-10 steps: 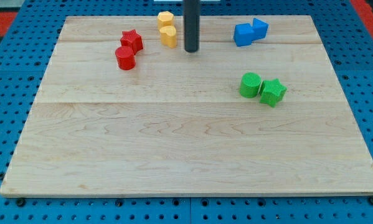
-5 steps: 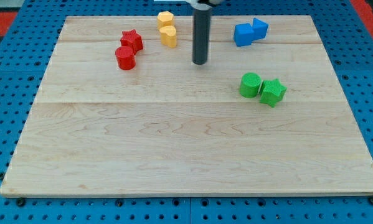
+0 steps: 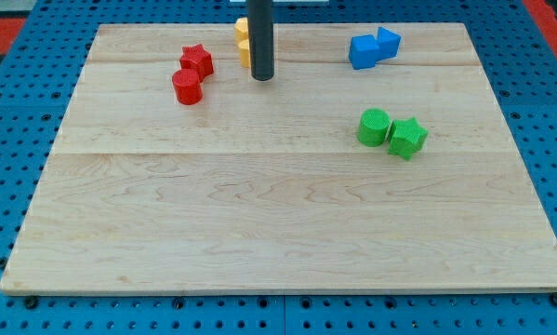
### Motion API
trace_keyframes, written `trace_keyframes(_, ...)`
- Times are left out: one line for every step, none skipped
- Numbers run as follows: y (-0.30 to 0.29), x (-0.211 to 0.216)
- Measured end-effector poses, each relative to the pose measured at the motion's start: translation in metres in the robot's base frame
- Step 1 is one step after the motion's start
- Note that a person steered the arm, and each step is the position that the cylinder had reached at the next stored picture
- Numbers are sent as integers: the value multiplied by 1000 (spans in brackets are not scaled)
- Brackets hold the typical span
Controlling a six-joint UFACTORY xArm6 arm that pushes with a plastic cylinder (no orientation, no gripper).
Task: Slide the red star slightly left
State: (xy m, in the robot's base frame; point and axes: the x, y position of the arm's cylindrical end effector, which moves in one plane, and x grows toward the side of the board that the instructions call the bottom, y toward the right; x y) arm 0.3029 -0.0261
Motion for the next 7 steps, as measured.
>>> trace_keyframes(-16, 0)
trace_keyframes(-34, -2)
trace_keyframes(-59, -18)
trace_keyframes(-88, -34)
trace_keyframes(-104, -39)
trace_keyframes(-112, -42)
trace_keyframes(-112, -46)
